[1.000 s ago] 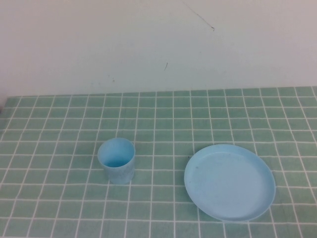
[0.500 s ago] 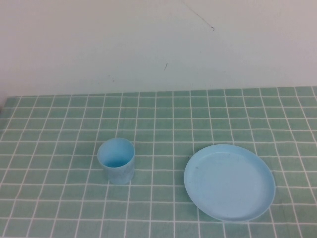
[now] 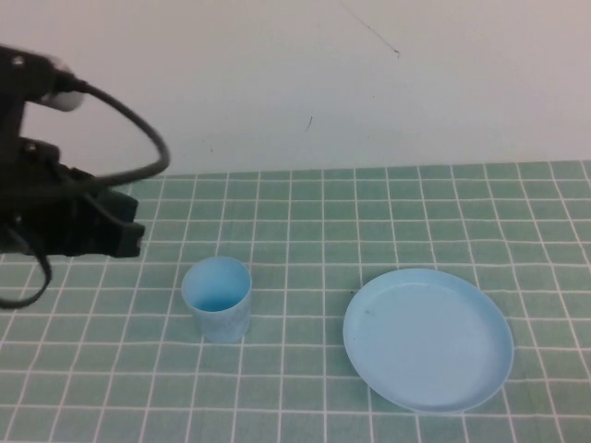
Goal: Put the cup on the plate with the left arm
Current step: Pick up the cup from the table
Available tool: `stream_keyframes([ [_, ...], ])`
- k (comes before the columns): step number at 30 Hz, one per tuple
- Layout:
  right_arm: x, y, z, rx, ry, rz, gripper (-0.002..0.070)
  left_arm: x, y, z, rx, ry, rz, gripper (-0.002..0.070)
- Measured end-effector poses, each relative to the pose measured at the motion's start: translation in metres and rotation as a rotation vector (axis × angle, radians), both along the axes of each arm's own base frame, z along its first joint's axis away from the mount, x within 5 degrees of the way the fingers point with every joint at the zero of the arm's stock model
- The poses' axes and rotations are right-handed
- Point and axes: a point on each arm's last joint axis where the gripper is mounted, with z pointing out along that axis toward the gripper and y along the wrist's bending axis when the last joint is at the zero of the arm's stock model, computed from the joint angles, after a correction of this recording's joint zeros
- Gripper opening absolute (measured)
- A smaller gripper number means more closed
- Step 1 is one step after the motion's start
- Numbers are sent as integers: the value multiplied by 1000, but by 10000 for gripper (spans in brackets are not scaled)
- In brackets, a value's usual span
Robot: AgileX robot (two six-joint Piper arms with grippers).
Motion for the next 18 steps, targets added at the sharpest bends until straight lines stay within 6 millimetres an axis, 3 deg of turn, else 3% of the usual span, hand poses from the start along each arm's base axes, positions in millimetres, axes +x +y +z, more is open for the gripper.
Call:
stream_keyframes([
  [7, 0, 0, 0, 0, 0, 0, -2, 66, -17, -36, 107, 434, -9, -3],
  [14, 0, 0, 0, 0, 0, 0, -2, 130, -29, -70, 157, 658, 99, 1],
  [16, 0, 0, 0, 0, 0, 0, -2, 145, -30, -80, 190, 669, 150, 35],
  [18, 0, 0, 0, 0, 0, 0, -2, 155, -30, -87, 208, 675, 178, 115],
])
